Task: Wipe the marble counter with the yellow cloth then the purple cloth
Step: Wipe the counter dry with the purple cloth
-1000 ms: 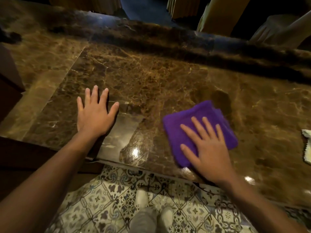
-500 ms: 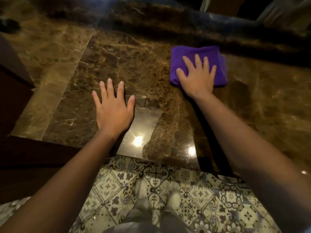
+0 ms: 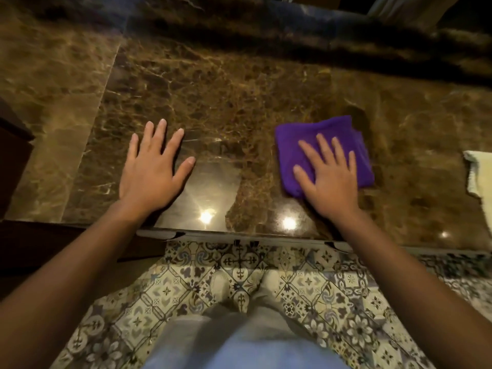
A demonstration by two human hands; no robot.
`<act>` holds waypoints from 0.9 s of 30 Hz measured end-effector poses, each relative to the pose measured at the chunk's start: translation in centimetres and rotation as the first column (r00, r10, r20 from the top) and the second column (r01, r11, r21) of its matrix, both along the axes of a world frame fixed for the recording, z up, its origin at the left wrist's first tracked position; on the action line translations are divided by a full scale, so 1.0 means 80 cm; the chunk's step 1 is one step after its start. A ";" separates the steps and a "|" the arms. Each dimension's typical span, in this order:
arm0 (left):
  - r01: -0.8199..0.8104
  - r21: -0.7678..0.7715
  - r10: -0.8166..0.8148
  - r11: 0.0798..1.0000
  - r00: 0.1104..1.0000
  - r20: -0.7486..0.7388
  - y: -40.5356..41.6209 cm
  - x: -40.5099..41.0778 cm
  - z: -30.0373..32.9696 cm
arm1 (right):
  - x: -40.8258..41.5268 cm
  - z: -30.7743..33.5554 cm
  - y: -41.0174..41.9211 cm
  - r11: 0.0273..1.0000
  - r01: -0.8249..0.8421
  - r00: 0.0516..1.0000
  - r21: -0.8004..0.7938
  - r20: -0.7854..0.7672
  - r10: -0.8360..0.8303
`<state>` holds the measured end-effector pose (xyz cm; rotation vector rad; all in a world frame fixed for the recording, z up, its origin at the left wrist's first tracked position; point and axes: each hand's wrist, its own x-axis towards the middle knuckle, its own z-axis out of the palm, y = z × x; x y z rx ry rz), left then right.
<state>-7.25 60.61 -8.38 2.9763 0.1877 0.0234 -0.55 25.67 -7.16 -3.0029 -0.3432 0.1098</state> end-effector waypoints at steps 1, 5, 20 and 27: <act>-0.003 0.002 0.003 1.000 1.000 0.001 -0.001 0.001 0.001 | 0.028 0.000 0.004 0.998 0.067 0.998 0.007 -0.003 -0.067; -0.017 -0.005 0.017 1.000 1.000 0.007 0.002 0.000 0.002 | 0.132 0.004 0.066 0.971 0.236 0.971 0.044 -0.053 -0.233; -0.112 -0.041 0.110 0.993 0.993 -0.033 -0.008 -0.001 0.009 | -0.125 0.007 0.046 0.987 -0.161 0.984 0.017 -0.068 0.162; -0.084 -0.026 0.082 0.996 0.995 -0.064 -0.011 -0.003 0.008 | -0.072 0.014 -0.178 0.890 0.456 0.889 -0.001 -0.052 -0.455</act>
